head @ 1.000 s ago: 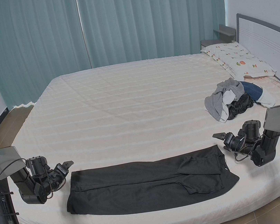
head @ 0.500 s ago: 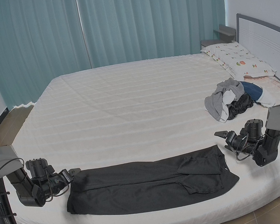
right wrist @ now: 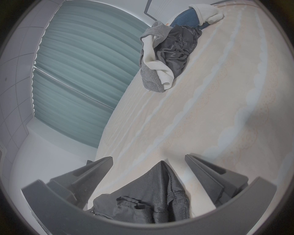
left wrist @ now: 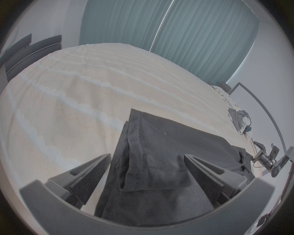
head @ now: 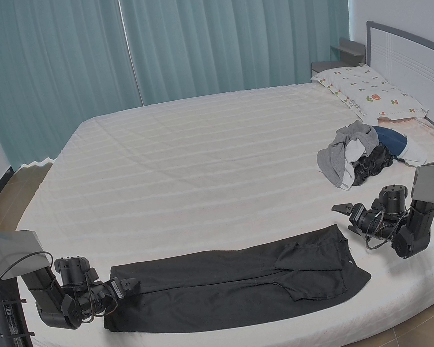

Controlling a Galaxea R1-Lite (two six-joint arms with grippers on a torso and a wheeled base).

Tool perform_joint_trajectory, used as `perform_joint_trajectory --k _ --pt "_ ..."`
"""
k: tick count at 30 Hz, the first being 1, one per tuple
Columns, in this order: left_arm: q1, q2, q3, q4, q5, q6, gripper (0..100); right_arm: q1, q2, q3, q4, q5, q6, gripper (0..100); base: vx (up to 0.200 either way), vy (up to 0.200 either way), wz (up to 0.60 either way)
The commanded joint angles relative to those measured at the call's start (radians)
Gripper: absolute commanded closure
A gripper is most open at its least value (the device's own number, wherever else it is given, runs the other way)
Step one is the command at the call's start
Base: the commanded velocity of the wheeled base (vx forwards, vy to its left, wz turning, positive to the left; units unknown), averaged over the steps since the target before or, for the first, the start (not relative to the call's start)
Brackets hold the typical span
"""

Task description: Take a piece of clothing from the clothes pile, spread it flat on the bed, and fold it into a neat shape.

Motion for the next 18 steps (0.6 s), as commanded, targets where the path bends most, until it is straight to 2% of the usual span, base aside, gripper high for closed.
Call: perform_joint_trajectory --k 1,2,18 --pt "0.001 0.003 0.006 0.000 -0.001 0.002 0 0.000 0.001 0.000 0.000 0.000 0.000 0 0.000 0.000 0.00" --pt "0.001 0.003 0.009 -0.002 -0.001 0.003 100 0.002 0.000 0.000 0.000 0.000 0.000 0 0.000 0.000 0.00" --pt "0.008 -0.076 0.048 -0.013 -0.011 0.000 100 0.002 0.001 0.000 0.000 0.000 0.000 0 0.000 0.000 0.00"
